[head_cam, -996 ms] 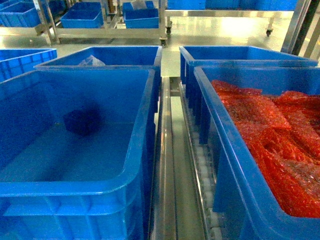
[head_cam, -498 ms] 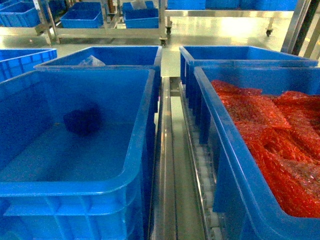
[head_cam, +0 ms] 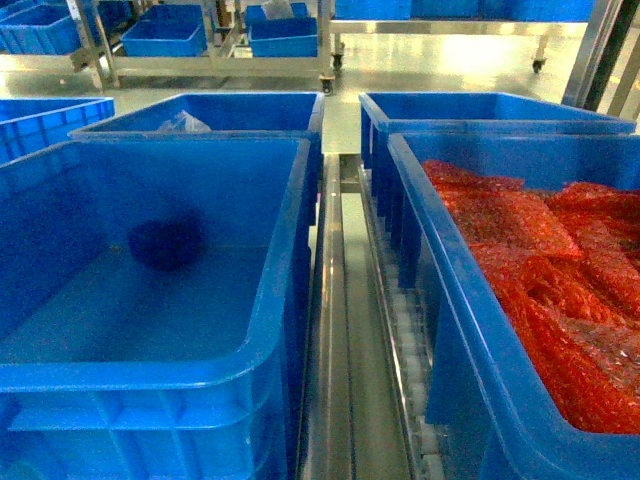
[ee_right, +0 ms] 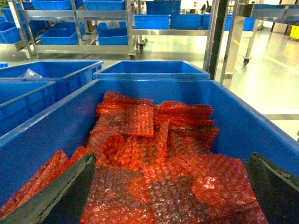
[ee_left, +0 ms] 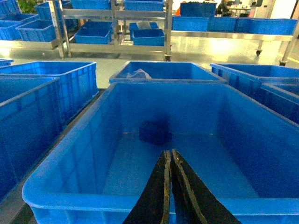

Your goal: Pick blue part to blue bin on bottom shelf

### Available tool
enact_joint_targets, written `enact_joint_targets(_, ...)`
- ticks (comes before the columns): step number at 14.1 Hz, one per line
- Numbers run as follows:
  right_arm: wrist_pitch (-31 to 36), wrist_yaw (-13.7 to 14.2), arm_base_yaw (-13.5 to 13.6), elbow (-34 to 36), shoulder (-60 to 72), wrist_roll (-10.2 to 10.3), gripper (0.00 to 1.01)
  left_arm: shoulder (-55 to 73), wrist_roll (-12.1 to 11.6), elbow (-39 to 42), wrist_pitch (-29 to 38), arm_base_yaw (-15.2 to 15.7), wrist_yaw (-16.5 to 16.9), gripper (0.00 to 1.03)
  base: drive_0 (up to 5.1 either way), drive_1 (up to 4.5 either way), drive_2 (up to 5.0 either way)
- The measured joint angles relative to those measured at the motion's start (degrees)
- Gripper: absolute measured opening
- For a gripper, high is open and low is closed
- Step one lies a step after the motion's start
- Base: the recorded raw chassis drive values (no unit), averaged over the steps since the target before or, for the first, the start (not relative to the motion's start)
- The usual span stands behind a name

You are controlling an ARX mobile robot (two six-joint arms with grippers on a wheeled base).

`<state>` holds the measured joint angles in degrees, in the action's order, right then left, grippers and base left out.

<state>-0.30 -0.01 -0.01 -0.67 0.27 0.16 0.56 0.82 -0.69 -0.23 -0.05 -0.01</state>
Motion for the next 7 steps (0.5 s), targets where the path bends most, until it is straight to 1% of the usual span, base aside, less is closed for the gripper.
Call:
enact_joint_targets(1,0.0,0.0,0.0,0.0,0.0,0.0,0.98,0.0,0.0,0.0,0.0,0.0,0.0,0.02,0.0,0.00,0.0)
enact_joint_targets(3,0.0,0.0,0.0,0.0,0.0,0.0,0.98,0.0,0.0,0.0,0.0,0.0,0.0,0.23,0.0,0.00,0.0)
enact_joint_targets(4,0.0,0.0,0.0,0.0,0.0,0.0,0.98,0.0,0.0,0.0,0.0,0.0,0.0,0.30,0.0,0.00,0.0)
enact_joint_targets(6,0.0,0.0,0.0,0.0,0.0,0.0,0.98,0.0,0.0,0.0,0.0,0.0,0.0,0.56,0.0,0.00,0.0)
enact_joint_targets(7,0.0,0.0,0.0,0.0,0.0,0.0,0.98,0.0,0.0,0.0,0.0,0.0,0.0,0.66,0.0,0.00,0.0)
